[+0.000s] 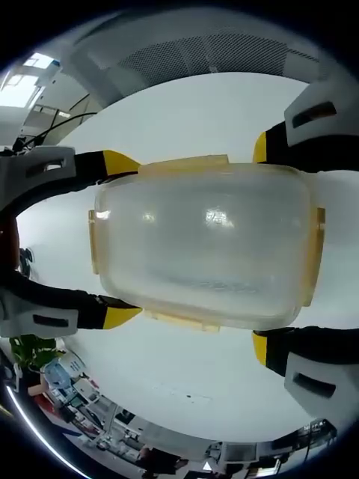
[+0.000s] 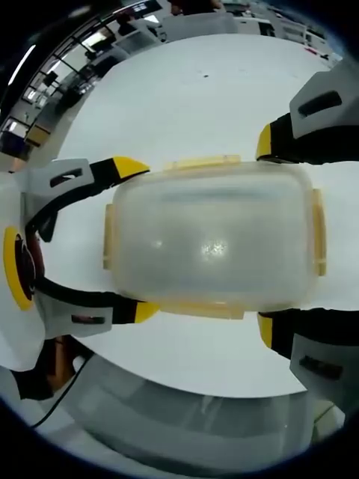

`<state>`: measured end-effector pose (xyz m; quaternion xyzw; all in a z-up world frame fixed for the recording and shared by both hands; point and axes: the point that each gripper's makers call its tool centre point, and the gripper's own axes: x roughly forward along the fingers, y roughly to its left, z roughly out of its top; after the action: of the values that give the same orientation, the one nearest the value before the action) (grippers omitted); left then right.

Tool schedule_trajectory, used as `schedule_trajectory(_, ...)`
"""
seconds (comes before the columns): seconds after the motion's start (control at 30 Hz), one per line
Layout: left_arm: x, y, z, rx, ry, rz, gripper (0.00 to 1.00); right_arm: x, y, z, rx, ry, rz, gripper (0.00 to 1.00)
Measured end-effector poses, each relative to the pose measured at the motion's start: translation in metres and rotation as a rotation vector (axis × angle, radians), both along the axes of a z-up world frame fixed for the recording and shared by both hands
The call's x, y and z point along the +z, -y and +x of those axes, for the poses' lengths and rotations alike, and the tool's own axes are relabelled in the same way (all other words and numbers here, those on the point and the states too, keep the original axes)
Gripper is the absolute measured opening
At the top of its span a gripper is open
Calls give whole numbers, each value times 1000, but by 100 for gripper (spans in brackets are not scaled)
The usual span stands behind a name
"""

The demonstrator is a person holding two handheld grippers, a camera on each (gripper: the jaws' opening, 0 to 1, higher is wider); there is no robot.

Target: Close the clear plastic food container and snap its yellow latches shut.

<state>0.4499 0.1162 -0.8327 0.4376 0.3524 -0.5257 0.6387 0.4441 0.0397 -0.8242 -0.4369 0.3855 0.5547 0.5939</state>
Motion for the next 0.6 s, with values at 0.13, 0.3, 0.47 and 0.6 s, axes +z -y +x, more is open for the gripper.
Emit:
schedule_trajectory(0.13,-1,0,0,-1,2,2,87,0,0,0,-2,1,1,80)
schedule_trajectory(0.3,-1,0,0,-2,10,5,88,0,-1,0,-7,9,9,81)
schedule_trajectory(0.47,-3,-2,1,-14,38,31,88,-1,-2,-1,-16,22,10,82)
schedule_trajectory(0.6,-1,-2,-1,-13,31,28,88,0,-4,-4,-14,24,28,85)
